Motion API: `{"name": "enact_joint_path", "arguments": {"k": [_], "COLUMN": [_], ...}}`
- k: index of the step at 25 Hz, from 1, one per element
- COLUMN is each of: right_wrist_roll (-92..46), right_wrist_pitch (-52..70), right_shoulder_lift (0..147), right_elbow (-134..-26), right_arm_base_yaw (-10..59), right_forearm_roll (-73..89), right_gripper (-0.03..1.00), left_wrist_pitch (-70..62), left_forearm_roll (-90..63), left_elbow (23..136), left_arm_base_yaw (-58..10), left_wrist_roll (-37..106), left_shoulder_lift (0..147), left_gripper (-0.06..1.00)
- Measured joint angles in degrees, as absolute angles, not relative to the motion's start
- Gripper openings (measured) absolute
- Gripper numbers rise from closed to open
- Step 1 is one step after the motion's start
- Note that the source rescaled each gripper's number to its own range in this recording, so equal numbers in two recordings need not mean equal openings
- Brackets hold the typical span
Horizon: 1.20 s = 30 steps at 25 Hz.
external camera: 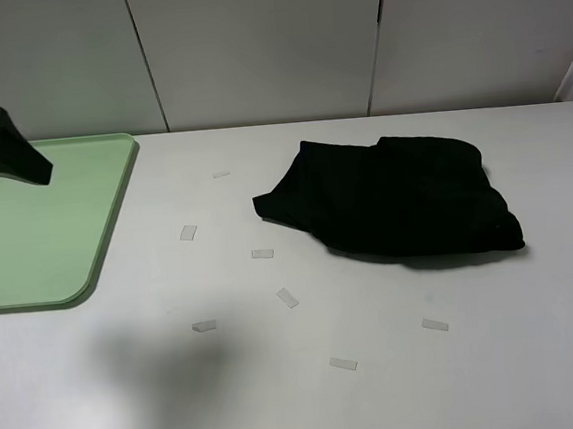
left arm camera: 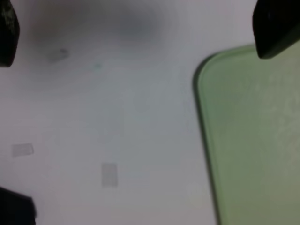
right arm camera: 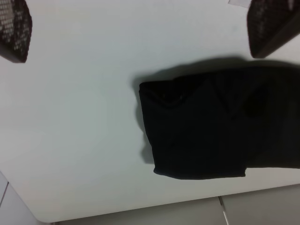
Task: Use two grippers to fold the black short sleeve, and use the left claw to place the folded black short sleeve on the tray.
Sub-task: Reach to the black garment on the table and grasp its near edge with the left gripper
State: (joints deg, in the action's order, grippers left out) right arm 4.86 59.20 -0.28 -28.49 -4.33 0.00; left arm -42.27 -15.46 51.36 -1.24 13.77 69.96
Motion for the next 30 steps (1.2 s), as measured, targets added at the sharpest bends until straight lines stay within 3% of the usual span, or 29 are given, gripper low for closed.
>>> {"name": "enact_joint_path", "arguments": {"k": [16, 30], "right_wrist_roll": [4.9, 4.9], "right_wrist_pitch": [59.2, 59.2], "right_shoulder_lift": [-0.3, -0.3], "right_elbow": [-28.5, -28.5], "right_arm_base_yaw": [-4.3, -4.3], "right_forearm_roll": [0.0, 0.0], "right_gripper": [1.00, 1.00], "left_wrist_pitch": [-32.1, -24.6], "left_forearm_roll": [-15.8, -15.9], "left_elbow": [72.5, 82.7], "left_arm_base_yaw": [-23.0, -32.3], "left_wrist_roll": [7.7, -6.5], "left_shoulder_lift": [102.9, 120.6], "left_gripper": [1.00, 1.00]}}
